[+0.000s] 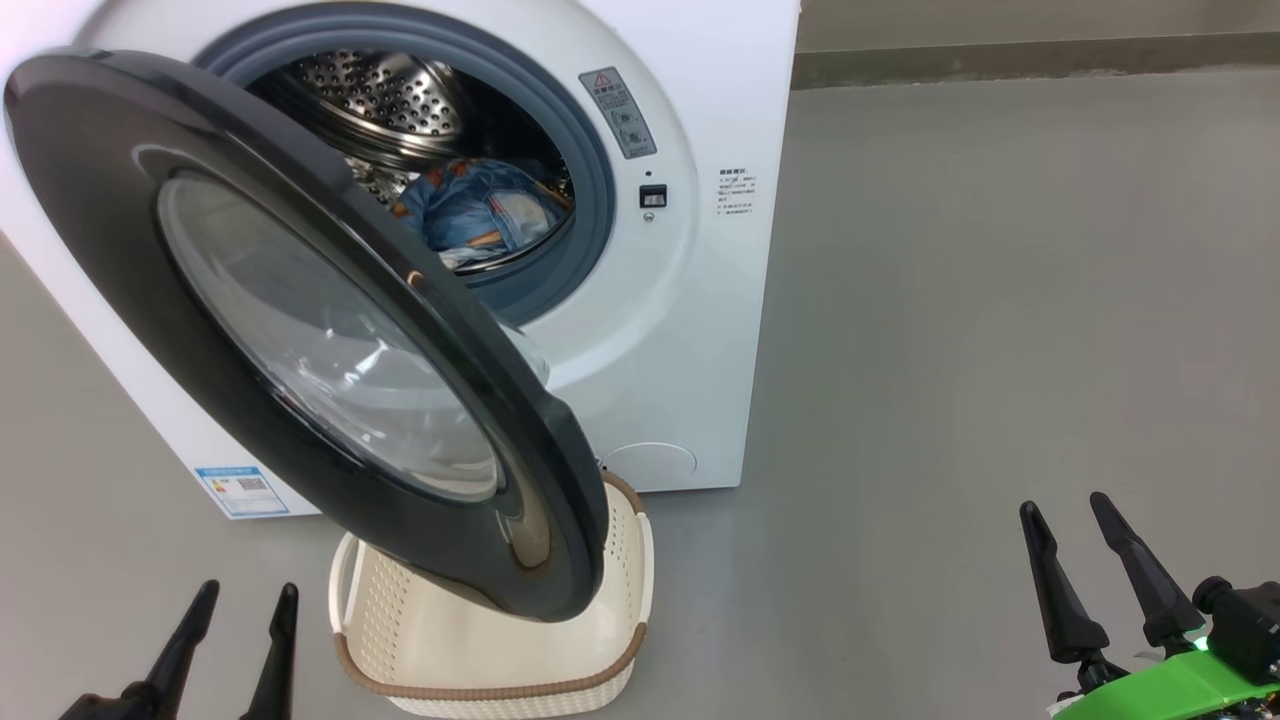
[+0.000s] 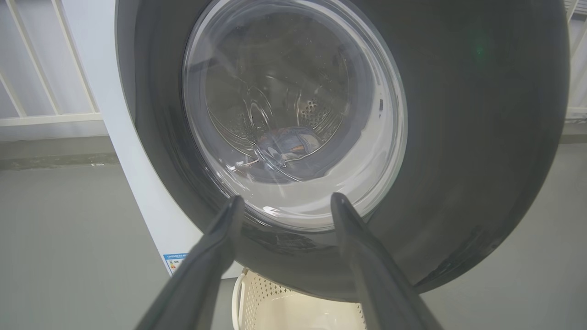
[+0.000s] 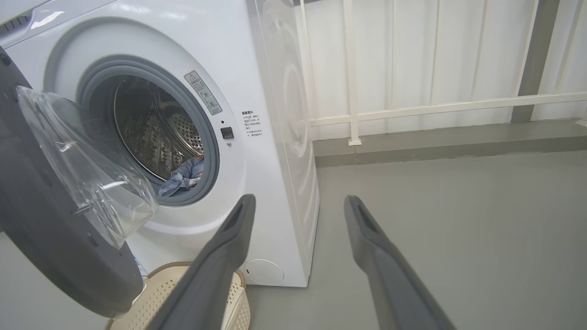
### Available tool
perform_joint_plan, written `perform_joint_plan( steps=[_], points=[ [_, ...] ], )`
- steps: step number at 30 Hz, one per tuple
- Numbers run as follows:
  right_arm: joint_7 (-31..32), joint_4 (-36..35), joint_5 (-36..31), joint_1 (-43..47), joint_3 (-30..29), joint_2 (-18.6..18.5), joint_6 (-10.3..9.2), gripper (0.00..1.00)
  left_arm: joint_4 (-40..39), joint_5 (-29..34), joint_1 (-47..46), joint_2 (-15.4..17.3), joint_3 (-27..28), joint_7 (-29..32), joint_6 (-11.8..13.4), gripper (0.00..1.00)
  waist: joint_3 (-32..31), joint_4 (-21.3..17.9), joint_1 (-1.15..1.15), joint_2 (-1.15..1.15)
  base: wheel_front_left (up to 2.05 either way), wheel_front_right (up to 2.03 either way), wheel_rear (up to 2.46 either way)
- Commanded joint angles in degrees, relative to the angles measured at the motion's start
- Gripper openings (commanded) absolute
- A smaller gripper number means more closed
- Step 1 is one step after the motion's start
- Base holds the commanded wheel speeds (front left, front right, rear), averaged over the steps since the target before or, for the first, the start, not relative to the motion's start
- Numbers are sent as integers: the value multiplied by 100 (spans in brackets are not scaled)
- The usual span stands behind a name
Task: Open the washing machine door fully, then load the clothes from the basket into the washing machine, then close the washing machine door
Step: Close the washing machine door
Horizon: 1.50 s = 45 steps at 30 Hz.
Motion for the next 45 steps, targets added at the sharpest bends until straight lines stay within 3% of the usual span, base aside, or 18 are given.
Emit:
perform_joint_plan(
  steps=[1, 20, 21, 22, 23, 24, 25, 38, 45],
  points=[
    [-46, -127, -124, 9, 80, -109, 31, 100, -163, 58, -104, 100, 206, -61, -28, 100, 3, 1, 0, 0, 0, 0, 0],
    [-46, -173, -137, -41, 80, -102, 31, 100, -207, 76, -101, 45, 224, -61, -28, 100, -6, 43, 0, 0, 0, 0, 0],
    [-46, -179, -144, -51, 76, -95, 31, 81, -208, 65, -99, 31, 226, -61, -28, 100, -9, 47, 0, 0, 0, 0, 0],
    [-46, -191, -152, -61, 74, -86, 31, 45, -208, 61, -96, 20, 221, -61, -28, 100, -11, 52, 0, 0, 0, 0, 0],
    [-46, -211, -153, -76, 75, -77, 31, 31, -209, 61, -94, 12, 212, -61, -28, 100, -13, 57, 0, 0, 0, 0, 0],
    [-46, -237, -153, -97, 83, -76, 31, 9, -210, 63, -94, 6, 204, -61, -28, 100, -16, 64, 0, 0, 0, 0, 0],
    [-46, -265, -151, -121, 96, -75, 31, 0, -213, 65, -93, -1, 198, -61, -28, 100, -20, 72, 0, 0, 0, 0, 0],
    [-46, -1084, -243, -812, 544, -15, 31, 0, -314, 126, -35, -51, 162, -61, -28, 100, -135, 359, 0, 0, 0, 0, 0],
    [-46, -1661, -249, -1356, 1254, 175, 31, 0, -321, 136, -68, -117, 92, -61, -28, 100, -165, 669, 0, 0, 0, 0, 0]
  ],
)
